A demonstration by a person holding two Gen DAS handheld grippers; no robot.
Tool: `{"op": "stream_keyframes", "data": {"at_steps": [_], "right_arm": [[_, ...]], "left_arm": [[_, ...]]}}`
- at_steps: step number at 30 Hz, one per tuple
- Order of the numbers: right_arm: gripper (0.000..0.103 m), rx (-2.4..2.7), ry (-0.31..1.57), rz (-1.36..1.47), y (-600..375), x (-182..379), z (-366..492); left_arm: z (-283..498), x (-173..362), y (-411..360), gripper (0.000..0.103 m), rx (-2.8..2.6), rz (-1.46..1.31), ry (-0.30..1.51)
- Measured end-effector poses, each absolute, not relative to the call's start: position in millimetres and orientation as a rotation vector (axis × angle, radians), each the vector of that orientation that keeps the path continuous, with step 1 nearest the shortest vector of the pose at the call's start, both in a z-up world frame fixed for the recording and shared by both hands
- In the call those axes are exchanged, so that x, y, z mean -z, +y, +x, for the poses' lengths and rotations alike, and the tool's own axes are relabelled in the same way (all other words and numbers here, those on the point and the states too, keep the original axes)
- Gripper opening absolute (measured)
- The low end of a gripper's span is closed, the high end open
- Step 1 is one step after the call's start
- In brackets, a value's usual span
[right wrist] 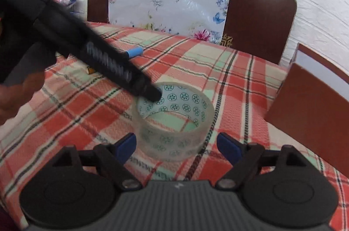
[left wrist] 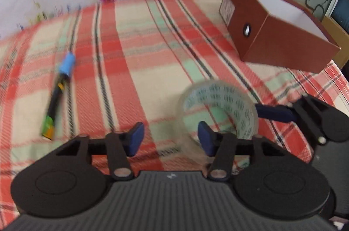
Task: Organize objects
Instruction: 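Close both grippers on the clear tape roll, then place the clear tape roll into the brown box and release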
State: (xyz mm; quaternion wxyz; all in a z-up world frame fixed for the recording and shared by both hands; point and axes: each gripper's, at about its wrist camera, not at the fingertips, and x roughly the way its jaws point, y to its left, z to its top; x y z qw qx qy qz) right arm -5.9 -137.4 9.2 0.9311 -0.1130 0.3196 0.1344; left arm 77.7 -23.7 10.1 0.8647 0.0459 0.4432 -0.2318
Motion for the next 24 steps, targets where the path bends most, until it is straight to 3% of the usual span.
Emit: {"op": "stream_keyframes", "data": {"at_steps": [1, 4, 8, 14, 17, 21, 24], "right_arm": [[0.087, -0.303, 0.666, -0.215, -137, -7, 1], [0.088, -0.329, 0.631, -0.247, -127, -4, 8], [0.088, -0.247, 0.435, -0.304, -140, -37, -4], [0.088, -0.042, 0.256, -0.298, -210, -83, 4], [0.088, 0.039, 0.269, -0.273, -251, -88, 19], [0.089, 0.075, 0.339, -0.223, -298, -80, 55], [0.090, 0.105, 0.422, -0.191, -322, -59, 85]], "left_arm": [[81, -7, -24, 0.028, 0.500, 0.079, 0.959], [79, -27, -37, 0.026, 0.468, 0.135, 0.908], [81, -87, -61, 0.026, 0.553, 0.106, 0.752], [108, -129, -152, 0.026, 0.672, 0.126, 0.612], [130, -124, -200, 0.027, 0.694, 0.144, 0.625], [157, -111, -248, 0.050, 0.655, 0.160, 0.621], [165, -97, -259, 0.050, 0.571, 0.197, 0.659]]}}
